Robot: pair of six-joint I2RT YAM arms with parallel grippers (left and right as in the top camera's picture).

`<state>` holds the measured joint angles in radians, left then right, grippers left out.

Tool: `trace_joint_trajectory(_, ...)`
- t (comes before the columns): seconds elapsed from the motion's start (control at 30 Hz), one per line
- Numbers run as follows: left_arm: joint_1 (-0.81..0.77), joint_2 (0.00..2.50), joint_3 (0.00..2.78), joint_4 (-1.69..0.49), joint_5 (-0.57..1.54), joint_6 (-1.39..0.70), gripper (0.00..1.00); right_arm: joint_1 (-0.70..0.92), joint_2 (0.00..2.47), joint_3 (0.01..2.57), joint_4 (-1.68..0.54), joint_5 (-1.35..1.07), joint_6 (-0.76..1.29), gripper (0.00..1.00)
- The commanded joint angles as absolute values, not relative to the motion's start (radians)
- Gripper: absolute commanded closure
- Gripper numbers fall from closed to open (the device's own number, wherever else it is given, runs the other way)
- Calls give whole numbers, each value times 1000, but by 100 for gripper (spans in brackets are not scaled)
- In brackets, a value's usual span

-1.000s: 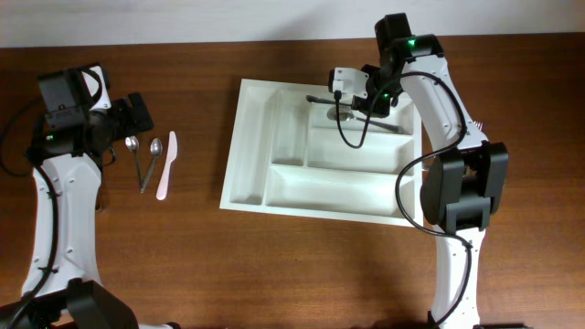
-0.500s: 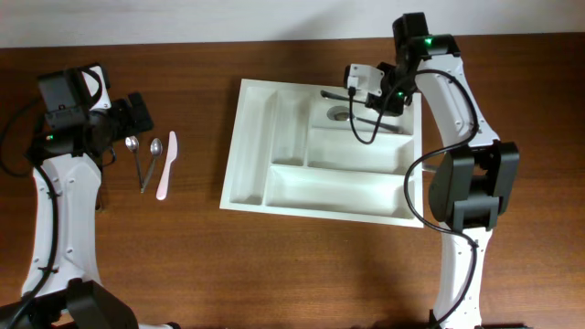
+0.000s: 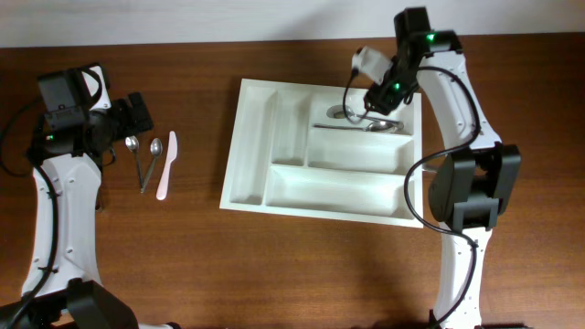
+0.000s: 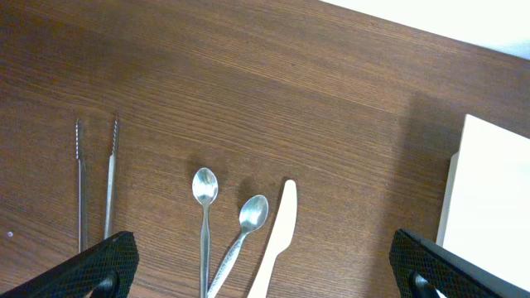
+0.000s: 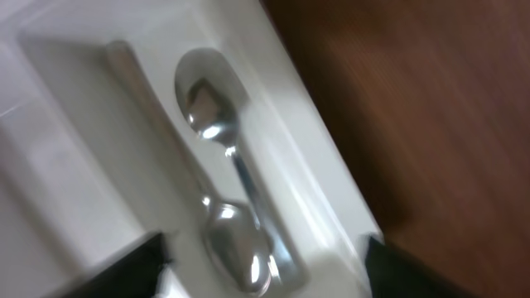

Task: Pack container
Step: 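Place the small spoon in the upper-right compartment beside the large spoon, then grasp the metal fork with the right gripper and lift it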

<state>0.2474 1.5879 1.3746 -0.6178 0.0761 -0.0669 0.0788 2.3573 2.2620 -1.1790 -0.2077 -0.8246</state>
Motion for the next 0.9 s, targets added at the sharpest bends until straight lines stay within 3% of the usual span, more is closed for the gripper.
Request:
trace_joint_trajectory(0.0, 252, 1595, 1393, -619, 90, -51, 1, 60, 2298, 2416, -1259, -182, -323, 1)
trace_joint_trajectory(0.07, 252, 1595, 1393, -619, 90, -51, 1, 39, 2297, 2479, -1319, -182, -297, 1)
trace_joint_trajectory(0.23, 252, 1595, 1393, -619, 90, -51, 1, -79, 2297, 2519, -1380, -71, 21, 1)
trace_joint_trajectory(0.4, 252, 1595, 1393, -619, 90, -51, 1, -237, 2301, 2456, -1434, -24, 221, 21)
trace_joint_trajectory(0.6, 252, 1595, 1393, -619, 90, -51, 1, -354, 2301, 2254, -1400, -9, 230, 26)
trace_joint_trajectory(0.87, 252, 1595, 1393, -619, 90, -51, 1, -391, 2301, 2001, -1255, -10, 155, 35)
